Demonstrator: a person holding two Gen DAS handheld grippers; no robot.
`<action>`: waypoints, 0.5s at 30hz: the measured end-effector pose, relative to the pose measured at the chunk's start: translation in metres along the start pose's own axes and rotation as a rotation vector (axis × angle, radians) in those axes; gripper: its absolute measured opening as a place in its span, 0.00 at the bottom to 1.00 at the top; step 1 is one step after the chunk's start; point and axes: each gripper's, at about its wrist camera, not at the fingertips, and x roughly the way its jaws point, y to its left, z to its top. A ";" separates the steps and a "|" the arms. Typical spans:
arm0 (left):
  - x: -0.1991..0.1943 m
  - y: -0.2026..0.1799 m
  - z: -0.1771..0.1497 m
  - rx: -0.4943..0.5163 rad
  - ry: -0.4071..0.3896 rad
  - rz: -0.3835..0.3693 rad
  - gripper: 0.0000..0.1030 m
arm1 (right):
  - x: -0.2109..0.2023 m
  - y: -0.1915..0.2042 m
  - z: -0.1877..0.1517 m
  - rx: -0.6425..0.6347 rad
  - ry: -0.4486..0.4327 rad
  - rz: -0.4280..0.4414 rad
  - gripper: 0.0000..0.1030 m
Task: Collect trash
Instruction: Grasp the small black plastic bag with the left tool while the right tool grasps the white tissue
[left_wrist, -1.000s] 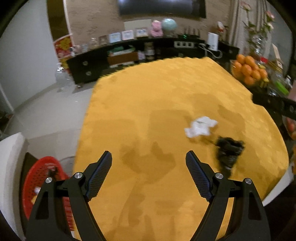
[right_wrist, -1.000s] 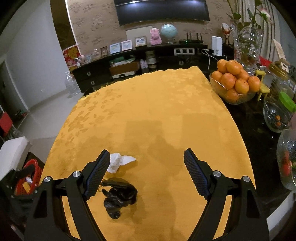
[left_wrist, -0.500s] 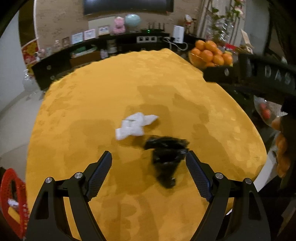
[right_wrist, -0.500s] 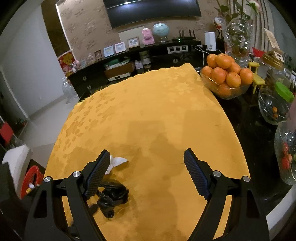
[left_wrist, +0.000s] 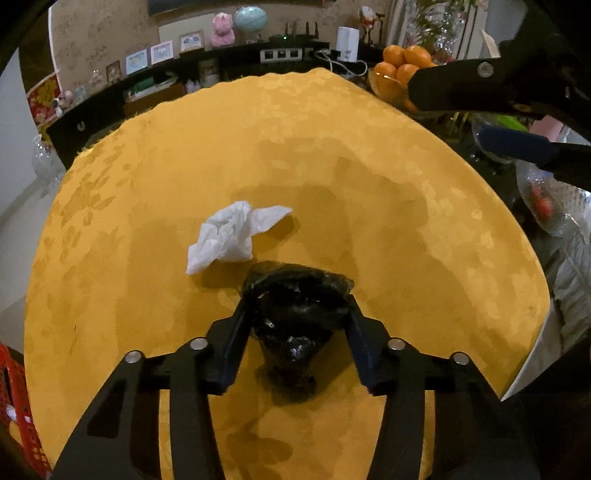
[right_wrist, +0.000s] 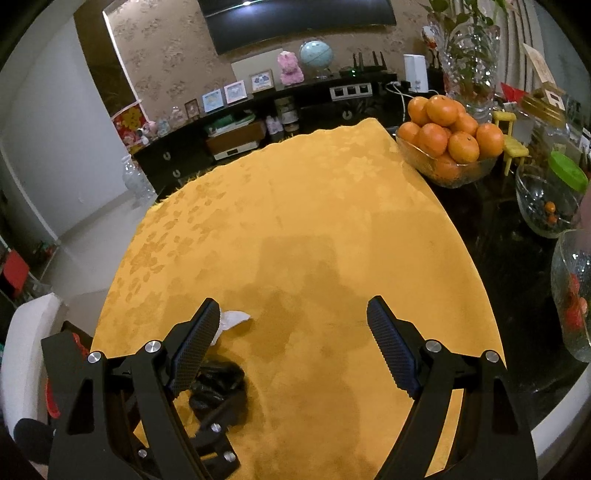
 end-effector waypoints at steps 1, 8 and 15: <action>0.000 0.001 0.000 -0.003 -0.001 0.000 0.39 | 0.001 0.000 0.000 0.001 0.002 0.001 0.77; -0.024 0.032 0.003 -0.087 -0.036 0.007 0.35 | 0.005 0.006 0.000 -0.016 -0.003 0.020 0.77; -0.068 0.097 -0.001 -0.236 -0.112 0.109 0.35 | 0.024 0.015 -0.001 -0.017 0.034 0.048 0.77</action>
